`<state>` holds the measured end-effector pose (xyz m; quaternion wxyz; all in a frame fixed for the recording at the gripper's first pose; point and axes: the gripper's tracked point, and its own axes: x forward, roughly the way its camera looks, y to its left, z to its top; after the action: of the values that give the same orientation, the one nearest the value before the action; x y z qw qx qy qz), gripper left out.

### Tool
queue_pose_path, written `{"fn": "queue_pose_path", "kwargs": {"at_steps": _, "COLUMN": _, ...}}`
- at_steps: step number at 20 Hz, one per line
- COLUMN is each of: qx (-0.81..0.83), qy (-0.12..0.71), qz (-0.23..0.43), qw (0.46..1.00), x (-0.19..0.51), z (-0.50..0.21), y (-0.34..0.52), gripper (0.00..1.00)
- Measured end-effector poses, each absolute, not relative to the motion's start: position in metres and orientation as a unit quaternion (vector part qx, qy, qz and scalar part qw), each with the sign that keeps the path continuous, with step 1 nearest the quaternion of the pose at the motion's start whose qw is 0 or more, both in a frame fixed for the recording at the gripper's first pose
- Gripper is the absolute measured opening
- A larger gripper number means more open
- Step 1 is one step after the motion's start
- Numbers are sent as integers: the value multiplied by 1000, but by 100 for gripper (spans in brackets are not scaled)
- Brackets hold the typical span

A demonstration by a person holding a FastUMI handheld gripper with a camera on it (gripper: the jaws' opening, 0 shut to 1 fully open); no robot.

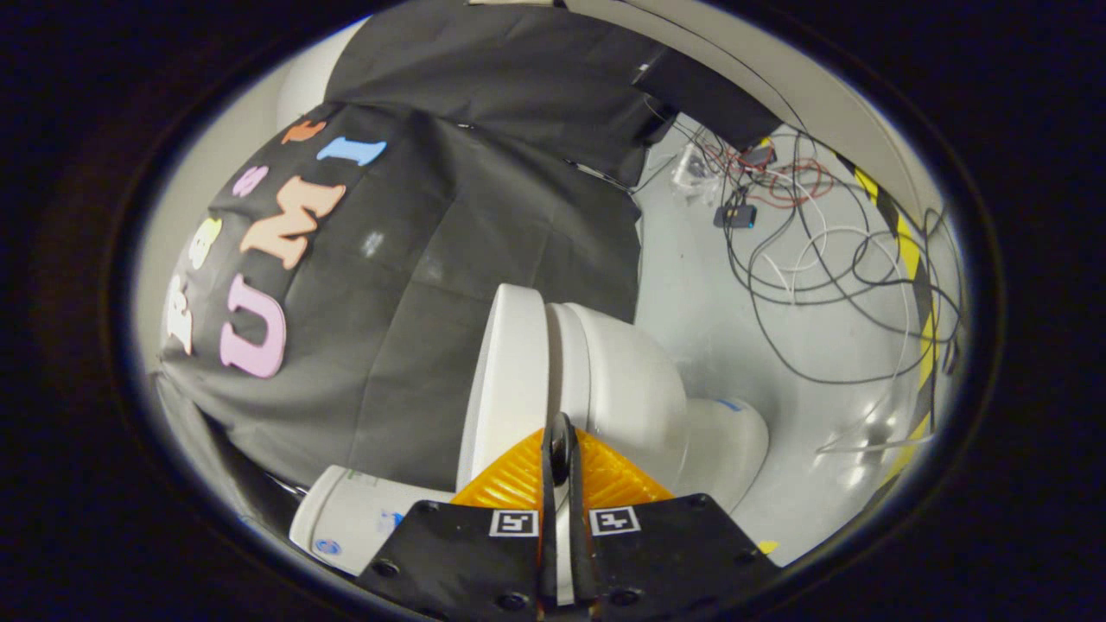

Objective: Open the toilet lid.

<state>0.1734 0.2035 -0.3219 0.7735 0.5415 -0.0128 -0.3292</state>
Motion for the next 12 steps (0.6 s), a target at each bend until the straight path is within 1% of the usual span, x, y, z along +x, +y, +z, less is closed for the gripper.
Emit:
{"fn": "queue_pose_path", "kwargs": {"at_steps": 3, "qx": 501, "qy": 25, "qz": -341, "qw": 795, "x": 171, "z": -315, "y": 205, "gripper": 8}}
{"fn": "queue_pose_path", "kwargs": {"at_steps": 7, "qx": 482, "qy": 1, "qz": -334, "qw": 810, "x": 174, "z": -276, "y": 207, "gripper": 8}}
{"fn": "queue_pose_path", "kwargs": {"at_steps": 12, "qx": 441, "qy": 1, "qz": -341, "qw": 830, "x": 179, "z": -231, "y": 214, "gripper": 8}}
